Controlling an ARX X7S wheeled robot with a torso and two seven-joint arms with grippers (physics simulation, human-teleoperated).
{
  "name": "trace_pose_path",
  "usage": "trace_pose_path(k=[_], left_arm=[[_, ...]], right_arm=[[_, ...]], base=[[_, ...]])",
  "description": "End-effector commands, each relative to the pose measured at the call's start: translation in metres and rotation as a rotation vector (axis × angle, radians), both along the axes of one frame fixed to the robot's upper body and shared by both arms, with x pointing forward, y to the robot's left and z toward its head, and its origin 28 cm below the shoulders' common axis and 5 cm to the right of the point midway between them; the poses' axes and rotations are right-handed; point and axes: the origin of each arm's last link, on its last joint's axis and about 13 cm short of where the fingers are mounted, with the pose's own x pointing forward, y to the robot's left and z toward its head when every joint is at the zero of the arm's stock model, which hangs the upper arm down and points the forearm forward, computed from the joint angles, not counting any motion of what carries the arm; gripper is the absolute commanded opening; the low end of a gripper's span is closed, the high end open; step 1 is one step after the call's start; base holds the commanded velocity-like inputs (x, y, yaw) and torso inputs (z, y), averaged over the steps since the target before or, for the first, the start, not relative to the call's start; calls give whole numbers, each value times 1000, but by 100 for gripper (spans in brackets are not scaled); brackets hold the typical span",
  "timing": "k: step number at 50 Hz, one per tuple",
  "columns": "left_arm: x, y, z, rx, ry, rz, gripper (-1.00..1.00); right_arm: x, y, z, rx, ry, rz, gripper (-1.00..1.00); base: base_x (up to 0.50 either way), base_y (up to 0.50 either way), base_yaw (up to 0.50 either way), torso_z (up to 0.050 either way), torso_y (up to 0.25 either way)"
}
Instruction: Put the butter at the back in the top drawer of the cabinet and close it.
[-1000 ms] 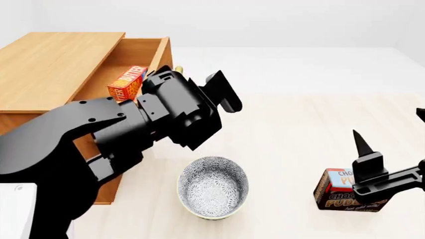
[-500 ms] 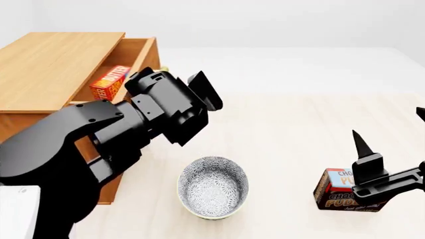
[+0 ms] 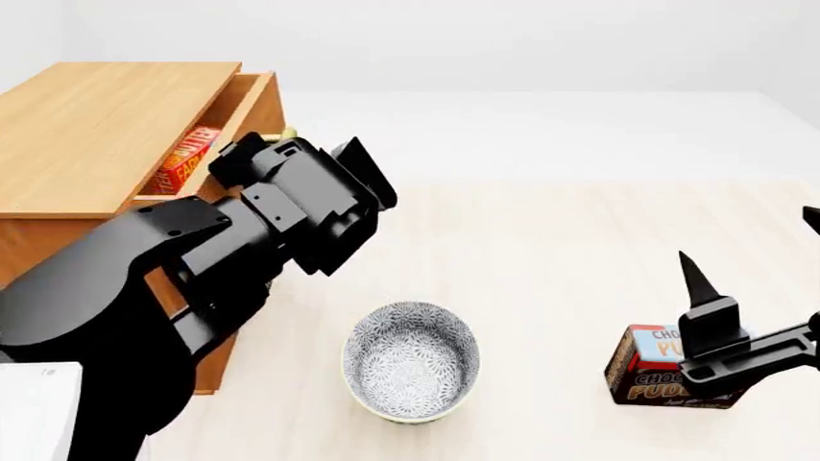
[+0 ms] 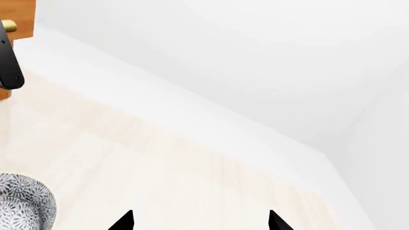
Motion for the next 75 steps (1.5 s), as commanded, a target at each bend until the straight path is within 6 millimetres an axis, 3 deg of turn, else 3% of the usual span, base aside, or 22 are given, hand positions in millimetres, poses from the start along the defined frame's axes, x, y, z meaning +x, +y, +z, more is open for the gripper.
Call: trace_pose_path(k=[1,57,75], left_arm=[[3,9,-4,-13,25,45,100],[19,68,-9,30,3,295,100],[20,57,-8,29,-10,221,100]], right_arm=[[0,0,0,-3,1,1,100],[0,5,2,-20,-3,13,100],[-1,6,2,-21,-4,13,100]], base=[[0,0,0,0,0],[2,1,2,0,0],[7,7,7,0,0]])
